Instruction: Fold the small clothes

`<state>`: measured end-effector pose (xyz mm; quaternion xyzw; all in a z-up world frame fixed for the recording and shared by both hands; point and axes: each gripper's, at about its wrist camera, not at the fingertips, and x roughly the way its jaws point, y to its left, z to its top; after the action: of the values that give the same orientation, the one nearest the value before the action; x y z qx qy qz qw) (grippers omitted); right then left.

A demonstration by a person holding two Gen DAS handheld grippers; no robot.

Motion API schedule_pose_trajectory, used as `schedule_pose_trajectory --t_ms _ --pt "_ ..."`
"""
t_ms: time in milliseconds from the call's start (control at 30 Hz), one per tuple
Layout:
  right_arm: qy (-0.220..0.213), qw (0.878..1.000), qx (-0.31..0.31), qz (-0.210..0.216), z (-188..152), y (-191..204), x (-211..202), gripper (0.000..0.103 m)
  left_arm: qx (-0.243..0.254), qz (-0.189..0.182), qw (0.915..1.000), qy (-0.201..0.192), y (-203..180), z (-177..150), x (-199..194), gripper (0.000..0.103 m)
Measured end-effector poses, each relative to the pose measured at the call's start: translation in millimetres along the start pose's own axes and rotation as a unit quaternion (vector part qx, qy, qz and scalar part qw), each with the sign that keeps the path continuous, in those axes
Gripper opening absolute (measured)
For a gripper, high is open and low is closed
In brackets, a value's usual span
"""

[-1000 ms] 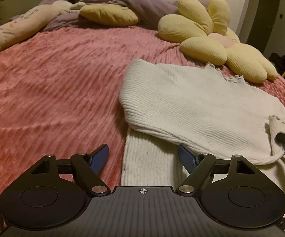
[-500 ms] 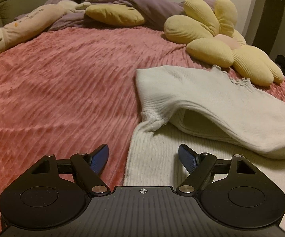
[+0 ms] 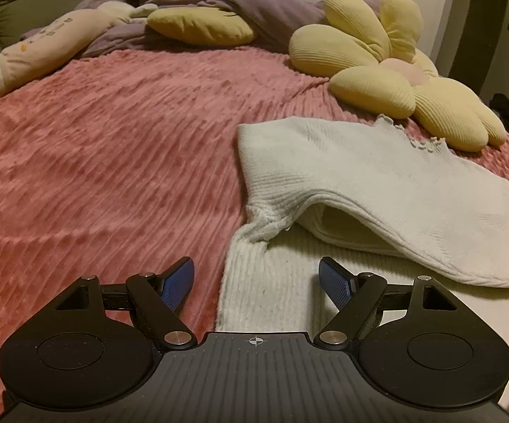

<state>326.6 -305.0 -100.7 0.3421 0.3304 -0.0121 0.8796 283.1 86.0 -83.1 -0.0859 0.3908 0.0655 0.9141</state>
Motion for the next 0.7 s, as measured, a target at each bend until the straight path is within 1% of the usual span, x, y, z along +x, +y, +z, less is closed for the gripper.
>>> schedule_pose_trajectory --t_ms 33,67,100,133,167,200,267,300,333,367,400,467,500,533,600,667,700 --pt "0.005 1.000 -0.005 0.001 1 3 2 0.016 0.005 -0.001 1.0000 0.000 -2 1 1 0.083" --pt "0.011 1.000 -0.020 0.002 2 6 4 0.006 0.010 0.001 1.0000 0.000 -4 2 2 0.083" --pt "0.014 0.999 -0.046 -0.003 3 15 4 0.006 0.015 0.003 0.9999 0.000 -7 3 3 0.083" --pt "0.007 0.997 -0.070 -0.009 5 23 4 0.006 0.018 0.004 0.9998 0.000 -8 4 4 0.083" --pt "-0.011 0.995 -0.098 -0.010 6 32 -1 0.006 0.019 0.006 0.9998 -0.001 -9 5 5 0.084" --pt "-0.035 0.993 -0.116 0.000 8 39 -9 0.006 0.017 0.007 0.9998 -0.001 -10 5 5 0.084" --pt "-0.093 0.986 -0.125 0.050 12 43 -28 0.006 0.012 0.009 0.9999 -0.001 -9 5 6 0.084" --pt "-0.109 0.984 -0.127 0.056 13 41 -32 0.006 0.012 0.008 0.9999 0.000 -9 4 6 0.084" --pt "-0.119 0.983 -0.133 0.047 13 38 -34 0.006 0.012 0.008 0.9999 0.001 -9 3 6 0.084" --pt "-0.118 0.983 -0.140 0.029 13 33 -32 0.007 0.015 0.008 0.9999 0.003 -9 2 5 0.083" --pt "-0.102 0.984 -0.144 0.011 12 26 -26 0.008 0.017 0.007 0.9998 0.004 -9 2 4 0.083" --pt "-0.048 0.991 -0.121 -0.027 10 5 -11 0.014 0.016 0.001 0.9999 -0.002 -10 3 -1 0.083" --pt "-0.024 0.994 -0.099 -0.036 10 -5 -6 0.014 0.015 -0.004 0.9999 -0.006 -12 4 -3 0.083" --pt "-0.014 0.997 -0.075 -0.030 10 -14 -4 0.014 0.014 -0.010 0.9998 -0.011 -14 7 -6 0.084" --pt "-0.026 0.999 -0.045 -0.014 10 -20 -10 0.014 0.020 -0.014 0.9996 -0.016 -19 12 -5 0.084" --pt "-0.026 0.998 -0.052 -0.018 11 -15 -8 0.015 0.031 -0.007 0.9994 -0.013 -26 17 1 0.085" --pt "-0.022 0.997 -0.063 -0.022 11 -11 -5 0.013 0.034 -0.003 0.9994 -0.011 -29 18 4 0.085"
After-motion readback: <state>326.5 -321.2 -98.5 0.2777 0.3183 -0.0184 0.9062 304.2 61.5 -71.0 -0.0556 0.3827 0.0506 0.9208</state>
